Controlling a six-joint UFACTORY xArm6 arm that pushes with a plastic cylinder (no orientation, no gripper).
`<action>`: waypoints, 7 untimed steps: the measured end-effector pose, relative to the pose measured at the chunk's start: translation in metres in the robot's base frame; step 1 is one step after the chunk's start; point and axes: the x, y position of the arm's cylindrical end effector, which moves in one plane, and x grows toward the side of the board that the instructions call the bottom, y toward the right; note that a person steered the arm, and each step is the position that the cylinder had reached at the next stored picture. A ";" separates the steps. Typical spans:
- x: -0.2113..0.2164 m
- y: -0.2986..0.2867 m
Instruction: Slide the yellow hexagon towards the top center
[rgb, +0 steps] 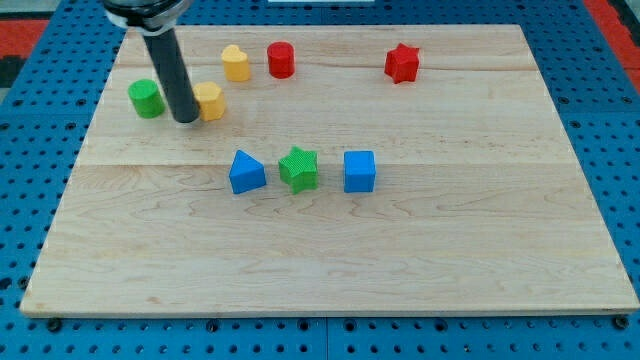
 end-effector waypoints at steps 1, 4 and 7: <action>-0.003 0.100; 0.003 0.032; -0.013 0.009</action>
